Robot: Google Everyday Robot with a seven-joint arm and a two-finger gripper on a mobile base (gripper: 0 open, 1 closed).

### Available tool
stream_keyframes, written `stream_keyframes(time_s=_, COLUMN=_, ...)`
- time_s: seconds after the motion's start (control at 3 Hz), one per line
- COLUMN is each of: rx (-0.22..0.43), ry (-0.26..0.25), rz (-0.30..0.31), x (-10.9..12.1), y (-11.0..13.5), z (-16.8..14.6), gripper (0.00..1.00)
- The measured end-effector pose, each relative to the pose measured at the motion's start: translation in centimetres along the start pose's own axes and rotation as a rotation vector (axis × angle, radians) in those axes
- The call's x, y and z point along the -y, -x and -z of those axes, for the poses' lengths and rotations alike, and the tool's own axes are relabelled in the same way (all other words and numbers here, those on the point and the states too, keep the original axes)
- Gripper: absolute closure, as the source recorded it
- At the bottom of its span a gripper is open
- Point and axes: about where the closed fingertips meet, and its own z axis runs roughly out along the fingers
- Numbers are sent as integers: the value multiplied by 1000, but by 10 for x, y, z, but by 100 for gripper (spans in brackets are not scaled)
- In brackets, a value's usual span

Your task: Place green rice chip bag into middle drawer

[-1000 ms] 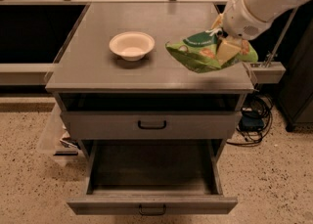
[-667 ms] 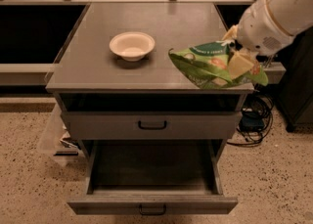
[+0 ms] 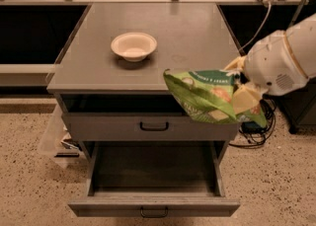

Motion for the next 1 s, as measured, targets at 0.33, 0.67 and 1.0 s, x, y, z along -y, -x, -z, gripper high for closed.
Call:
stream_keyframes(time_s=0.33, rx=-60, ry=-75, rz=11, x=-29, y=0, z=-23, gripper=100)
stream_keyframes(time_s=0.67, rx=-212, ry=-167, rz=37, x=-42, y=-24, z=-62, gripper=100)
stream_keyframes(time_s=1.0, rx=-287, ry=-208, rz=30, x=-43, y=-63, z=-79, gripper=100)
